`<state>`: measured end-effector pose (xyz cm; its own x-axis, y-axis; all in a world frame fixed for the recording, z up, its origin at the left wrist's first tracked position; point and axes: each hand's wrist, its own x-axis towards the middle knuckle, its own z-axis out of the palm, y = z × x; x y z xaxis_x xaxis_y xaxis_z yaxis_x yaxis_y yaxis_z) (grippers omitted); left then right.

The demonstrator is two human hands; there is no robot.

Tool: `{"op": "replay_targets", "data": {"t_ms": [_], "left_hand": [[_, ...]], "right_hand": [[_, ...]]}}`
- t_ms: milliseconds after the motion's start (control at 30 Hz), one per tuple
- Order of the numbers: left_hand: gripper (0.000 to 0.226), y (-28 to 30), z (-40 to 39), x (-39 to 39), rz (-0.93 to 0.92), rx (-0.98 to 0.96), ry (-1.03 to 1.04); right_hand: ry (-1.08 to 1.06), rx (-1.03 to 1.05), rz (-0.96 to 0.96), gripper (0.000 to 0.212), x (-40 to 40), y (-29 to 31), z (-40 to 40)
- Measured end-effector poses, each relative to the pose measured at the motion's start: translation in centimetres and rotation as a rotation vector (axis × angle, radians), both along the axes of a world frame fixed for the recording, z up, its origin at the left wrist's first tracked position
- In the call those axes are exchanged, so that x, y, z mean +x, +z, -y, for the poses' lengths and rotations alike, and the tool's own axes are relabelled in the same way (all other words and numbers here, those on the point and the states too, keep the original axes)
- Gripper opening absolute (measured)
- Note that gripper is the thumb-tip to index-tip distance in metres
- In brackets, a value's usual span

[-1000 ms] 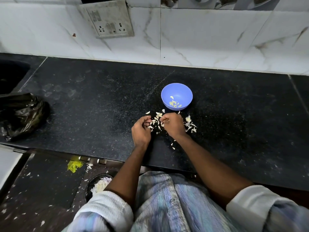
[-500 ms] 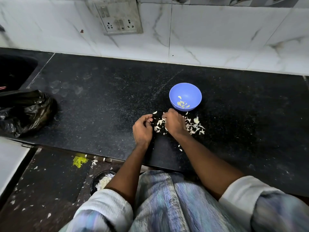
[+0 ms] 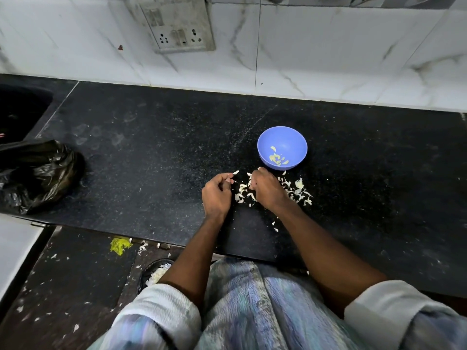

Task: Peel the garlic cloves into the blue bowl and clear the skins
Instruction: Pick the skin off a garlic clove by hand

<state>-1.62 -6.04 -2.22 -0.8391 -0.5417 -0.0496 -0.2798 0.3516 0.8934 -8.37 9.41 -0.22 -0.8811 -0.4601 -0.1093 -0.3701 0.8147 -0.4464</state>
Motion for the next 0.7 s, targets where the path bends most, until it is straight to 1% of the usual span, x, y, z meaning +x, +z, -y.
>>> {"op": "replay_targets", "data": {"t_ms": [67, 133, 167, 233, 267, 367, 467, 567, 700], "left_hand": [[0.027, 0.0, -0.3, 0.0, -0.004, -0.006, -0.010], [0.025, 0.0, -0.7, 0.0, -0.004, -0.003, -0.023], [0.023, 0.0, -1.0, -0.1, 0.001, 0.001, -0.035], [0.023, 0.1, -1.7, -0.2, 0.008, 0.016, -0.081], [0.024, 0.1, -2.2, -0.3, 0.001, 0.020, -0.115], [0.020, 0.6, -3.8, -0.4, -0.023, -0.010, -0.212], [0.018, 1.2, -5.5, -0.6, -0.036, -0.073, -0.217], [0.016, 1.5, -7.1, -0.7, -0.072, -0.089, -0.203], [0.012, 1.5, -8.3, -1.2, -0.133, -0.048, -0.226]], "right_hand": [[-0.051, -0.061, 0.040, 0.035, -0.5, -0.1, -0.7], [-0.107, -0.183, 0.090, 0.036, -0.7, 0.0, -1.1], [-0.140, -0.267, 0.120, 0.031, -0.7, 0.2, -1.3], [-0.232, -0.440, 0.200, 0.014, -0.5, 0.5, -1.6], [-0.284, -0.528, 0.255, 0.010, -0.4, 0.7, -1.9], [-0.409, -0.729, 0.444, 0.014, 0.0, 1.0, -2.9], [-0.513, -0.837, 0.573, 0.019, 0.3, 1.1, -3.9], [-0.567, -0.870, 0.574, 0.021, 0.2, 1.4, -5.2], [-0.577, -0.877, 0.595, 0.025, 0.2, 1.8, -6.9]]}}
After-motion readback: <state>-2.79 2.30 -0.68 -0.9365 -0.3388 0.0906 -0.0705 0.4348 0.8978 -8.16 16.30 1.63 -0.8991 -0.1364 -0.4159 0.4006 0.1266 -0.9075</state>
